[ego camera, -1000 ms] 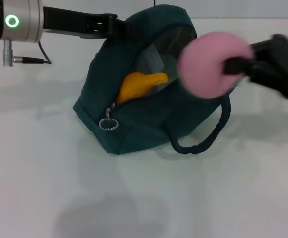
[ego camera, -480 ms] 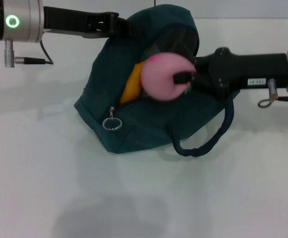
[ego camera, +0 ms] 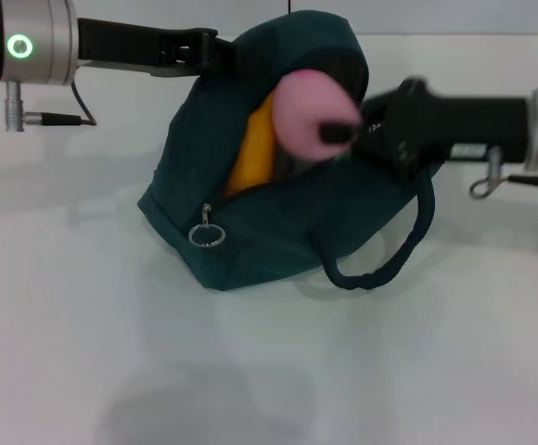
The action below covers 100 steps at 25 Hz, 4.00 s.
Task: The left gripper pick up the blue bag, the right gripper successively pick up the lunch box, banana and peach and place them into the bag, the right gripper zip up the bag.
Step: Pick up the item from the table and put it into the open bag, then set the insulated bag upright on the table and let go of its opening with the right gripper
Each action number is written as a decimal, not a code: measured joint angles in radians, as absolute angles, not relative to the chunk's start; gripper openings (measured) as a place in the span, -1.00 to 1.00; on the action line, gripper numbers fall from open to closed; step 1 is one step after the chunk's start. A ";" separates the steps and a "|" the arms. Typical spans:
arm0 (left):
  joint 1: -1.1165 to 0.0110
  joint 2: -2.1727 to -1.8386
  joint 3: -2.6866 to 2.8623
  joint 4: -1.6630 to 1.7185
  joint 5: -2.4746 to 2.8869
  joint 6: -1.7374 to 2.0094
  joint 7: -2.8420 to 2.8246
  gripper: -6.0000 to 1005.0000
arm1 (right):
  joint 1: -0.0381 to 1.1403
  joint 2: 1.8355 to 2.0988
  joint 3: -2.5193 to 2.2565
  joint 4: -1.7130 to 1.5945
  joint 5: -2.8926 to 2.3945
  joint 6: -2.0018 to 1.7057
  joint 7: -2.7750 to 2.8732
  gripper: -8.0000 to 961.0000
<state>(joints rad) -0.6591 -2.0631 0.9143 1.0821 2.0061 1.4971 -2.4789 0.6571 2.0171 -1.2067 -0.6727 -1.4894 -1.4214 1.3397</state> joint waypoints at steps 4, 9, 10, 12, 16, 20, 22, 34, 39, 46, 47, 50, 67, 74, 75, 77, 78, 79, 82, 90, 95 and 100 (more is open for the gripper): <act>-0.659 -2.063 0.914 1.082 2.006 1.497 -2.479 -0.85 | 0.676 2.016 -1.287 -0.677 -1.533 -1.364 1.351 -0.91; -0.659 -2.063 0.911 1.081 2.006 1.497 -2.479 -0.85 | 0.701 2.016 -1.319 -0.673 -1.606 -1.383 1.426 -0.90; -0.659 -2.063 0.910 1.081 2.006 1.497 -2.479 -0.85 | 0.701 2.015 -1.320 -0.676 -1.609 -1.395 1.437 -0.89; -0.658 -2.061 0.910 1.081 2.007 1.497 -2.479 -0.85 | 0.702 2.013 -1.313 -0.683 -1.615 -1.424 1.462 -0.88; -0.658 -2.060 0.909 1.081 2.009 1.497 -2.478 -0.85 | 0.703 2.011 -1.282 -0.690 -1.617 -1.409 1.492 -0.86; -0.661 -2.058 0.910 1.081 2.011 1.497 -2.478 -0.85 | 0.704 2.009 -1.274 -0.719 -1.661 -1.346 1.570 -0.84; -0.662 -2.057 0.910 1.081 2.011 1.497 -2.478 -0.85 | 0.708 2.008 -1.278 -0.733 -1.683 -1.347 1.588 -0.83; -0.664 -2.055 0.910 1.081 2.011 1.494 -2.474 -0.85 | 0.687 2.015 -1.272 -0.807 -1.721 -1.396 1.642 -0.76; -0.660 -2.055 0.910 1.081 2.012 1.493 -2.474 -0.84 | 0.647 2.013 -1.230 -0.830 -1.701 -1.406 1.642 -0.52; -0.660 -2.054 0.910 1.082 2.014 1.490 -2.477 -0.84 | 0.566 2.010 -1.088 -0.871 -1.665 -1.494 1.607 0.26; -0.660 -2.054 0.910 1.081 2.014 1.489 -2.477 -0.84 | 0.556 2.010 -1.065 -0.873 -1.660 -1.513 1.598 0.32; -0.660 -2.054 0.910 1.081 2.015 1.489 -2.476 -0.84 | 0.537 2.009 -1.018 -0.875 -1.657 -1.554 1.584 0.51; -0.661 -2.056 0.892 1.045 2.014 1.484 -2.453 -0.84 | 0.491 2.018 -0.990 -0.727 -1.828 -1.370 1.491 0.57; -0.661 -2.061 0.896 1.045 2.014 1.485 -2.447 -0.83 | 0.654 2.025 -1.048 -0.505 -1.698 -1.131 1.406 0.57; -0.659 -2.062 0.897 1.045 2.013 1.485 -2.447 -0.83 | 0.663 2.025 -1.048 -0.497 -1.681 -1.100 1.400 0.57; -0.653 -2.062 0.896 1.045 2.012 1.486 -2.446 -0.83 | 0.662 2.027 -1.048 -0.492 -1.619 -1.032 1.377 0.57; -0.650 -2.062 0.896 1.045 2.011 1.487 -2.446 -0.83 | 0.655 2.027 -1.048 -0.492 -1.568 -1.003 1.357 0.57; -0.643 -2.063 0.894 1.045 2.010 1.490 -2.445 -0.83 | 0.650 2.027 -1.047 -0.492 -1.536 -0.987 1.345 0.57; -0.627 -2.063 0.897 1.045 2.006 1.515 -2.447 -0.83 | 0.609 2.026 -1.040 -0.498 -1.342 -0.962 1.247 0.57; -0.577 -2.077 0.895 1.044 1.962 1.621 -2.446 -0.83 | 0.498 2.021 -1.047 -0.505 -0.951 -1.219 0.924 0.57; -0.516 -2.078 0.896 1.035 1.875 1.681 -2.418 -0.83 | 0.481 2.010 -1.086 -0.569 -0.969 -1.377 0.998 0.57; -0.506 -2.072 0.895 0.921 1.807 1.695 -2.372 -0.83 | 0.472 2.009 -1.104 -0.635 -1.087 -1.301 1.095 0.57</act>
